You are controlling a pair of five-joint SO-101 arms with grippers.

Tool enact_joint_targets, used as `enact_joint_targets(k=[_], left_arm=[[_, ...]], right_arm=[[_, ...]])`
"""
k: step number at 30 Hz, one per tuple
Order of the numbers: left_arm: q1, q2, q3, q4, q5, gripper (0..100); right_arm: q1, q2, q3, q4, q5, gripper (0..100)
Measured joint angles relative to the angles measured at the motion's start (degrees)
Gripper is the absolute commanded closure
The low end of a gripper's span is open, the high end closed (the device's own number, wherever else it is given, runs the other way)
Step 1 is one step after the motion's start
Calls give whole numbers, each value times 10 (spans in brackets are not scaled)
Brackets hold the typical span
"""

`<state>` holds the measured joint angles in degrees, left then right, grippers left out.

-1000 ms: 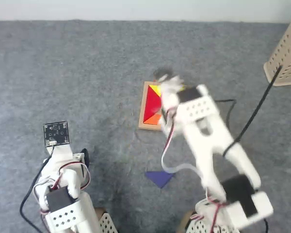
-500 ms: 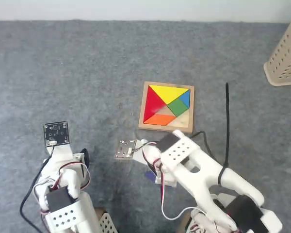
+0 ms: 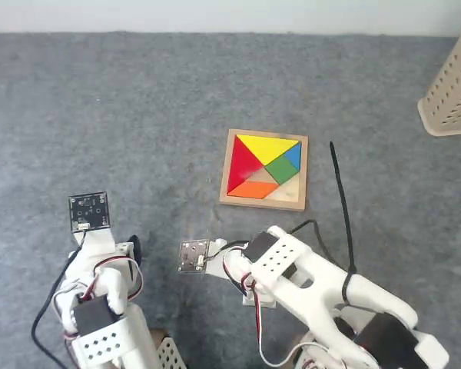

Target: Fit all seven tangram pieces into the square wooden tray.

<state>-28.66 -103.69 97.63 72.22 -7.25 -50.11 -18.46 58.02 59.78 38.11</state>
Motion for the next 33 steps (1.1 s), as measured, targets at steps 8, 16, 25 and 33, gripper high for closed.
enact_joint_targets(k=[8, 16, 25, 33], left_arm=[[0, 0, 0, 0, 0, 775], [0, 0, 0, 0, 0, 775], [0, 0, 0, 0, 0, 775], [0, 0, 0, 0, 0, 775]], right_arm=[[-1, 0, 0, -27, 1, 751], [-44, 0, 0, -29, -50, 710], [-69, 0, 0, -32, -59, 710], [-70, 0, 0, -38, -89, 709]])
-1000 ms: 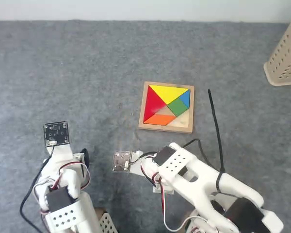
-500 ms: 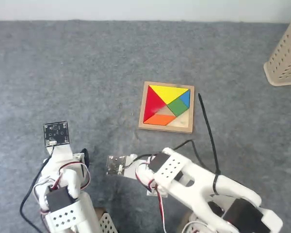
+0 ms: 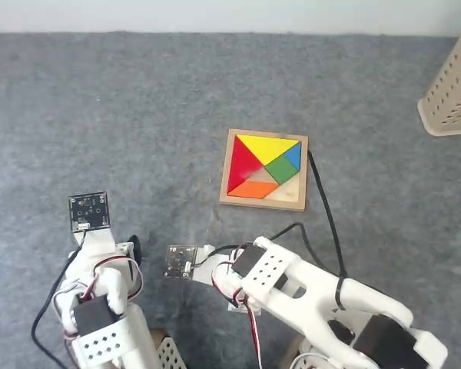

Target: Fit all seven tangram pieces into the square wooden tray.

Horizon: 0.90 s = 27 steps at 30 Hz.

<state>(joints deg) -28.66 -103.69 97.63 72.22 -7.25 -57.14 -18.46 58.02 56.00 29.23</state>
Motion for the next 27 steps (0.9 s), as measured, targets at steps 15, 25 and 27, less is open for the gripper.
enact_joint_targets(k=[15, 25, 27], left_arm=[[0, 0, 0, 0, 0, 775], [0, 0, 0, 0, 0, 775], [0, 0, 0, 0, 0, 775]], right_arm=[[23, -1, 12, -45, -1, 825], [127, -1, 10, -60, 51, 872], [144, -2, 10, -60, 52, 872]])
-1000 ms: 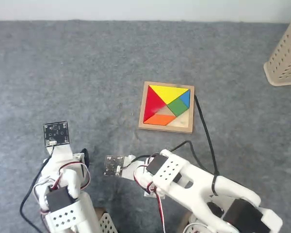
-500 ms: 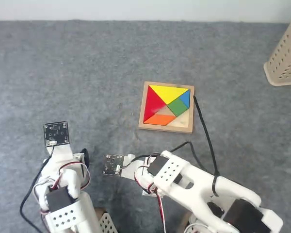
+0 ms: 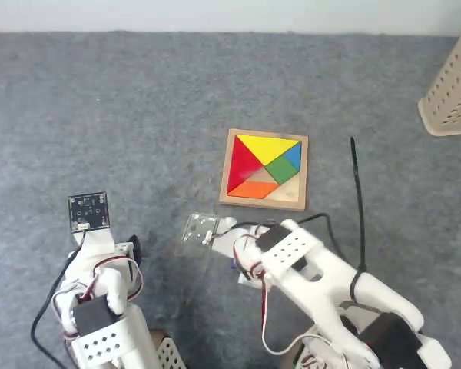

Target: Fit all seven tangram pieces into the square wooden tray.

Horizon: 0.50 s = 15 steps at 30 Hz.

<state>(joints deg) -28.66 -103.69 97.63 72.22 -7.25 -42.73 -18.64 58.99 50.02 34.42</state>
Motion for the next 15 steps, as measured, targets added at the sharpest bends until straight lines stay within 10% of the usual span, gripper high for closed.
enact_joint_targets(k=[15], left_arm=[[0, 0, 0, 0, 0, 775]], right_arm=[[126, -59, -107, 115, -34, 868]])
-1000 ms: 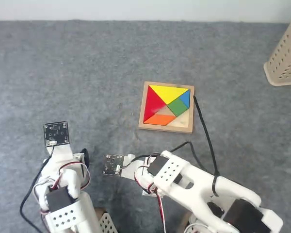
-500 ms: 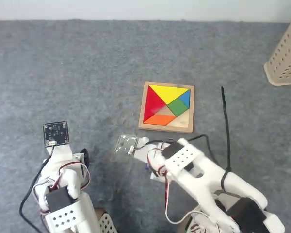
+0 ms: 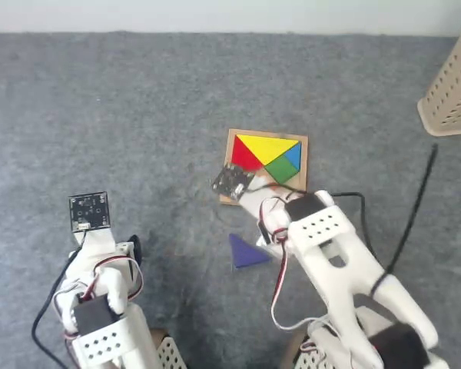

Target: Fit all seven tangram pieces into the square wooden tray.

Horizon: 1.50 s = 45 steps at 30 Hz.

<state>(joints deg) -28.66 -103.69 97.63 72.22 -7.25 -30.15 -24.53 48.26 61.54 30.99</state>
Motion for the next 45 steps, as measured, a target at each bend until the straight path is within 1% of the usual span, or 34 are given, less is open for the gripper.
enact_joint_targets(k=[2, 4, 8, 11, 16, 20, 23, 24, 28, 29, 33, 41, 45], left_arm=[[0, 0, 0, 0, 0, 775], [0, 0, 0, 0, 0, 775], [0, 0, 0, 0, 0, 775], [0, 0, 0, 0, 0, 775], [0, 0, 0, 0, 0, 775], [0, 0, 0, 0, 0, 775], [0, 0, 0, 0, 0, 775], [0, 0, 0, 0, 0, 775], [0, 0, 0, 0, 0, 775], [0, 0, 0, 0, 0, 775], [0, 0, 0, 0, 0, 775], [0, 0, 0, 0, 0, 775], [0, 0, 0, 0, 0, 775]], right_arm=[[-18, -14, -1, 1, -42, 864], [-55, -16, -1, 4, -81, 833], [-160, 3, -1, 5, -98, 757], [-195, 56, -1, -11, -98, 756], [-190, 141, -11, -55, -98, 756], [-154, 167, -30, -64, -99, 756], [-151, 185, -31, -73, -99, 758], [-152, 191, -32, -75, -98, 769], [-148, 211, -40, -84, -99, 884], [-143, 213, -41, -85, -99, 899], [-122, 218, -52, -91, -97, 908], [-98, 213, -57, -68, -2, 909], [-80, 149, -35, -39, 37, 909]])
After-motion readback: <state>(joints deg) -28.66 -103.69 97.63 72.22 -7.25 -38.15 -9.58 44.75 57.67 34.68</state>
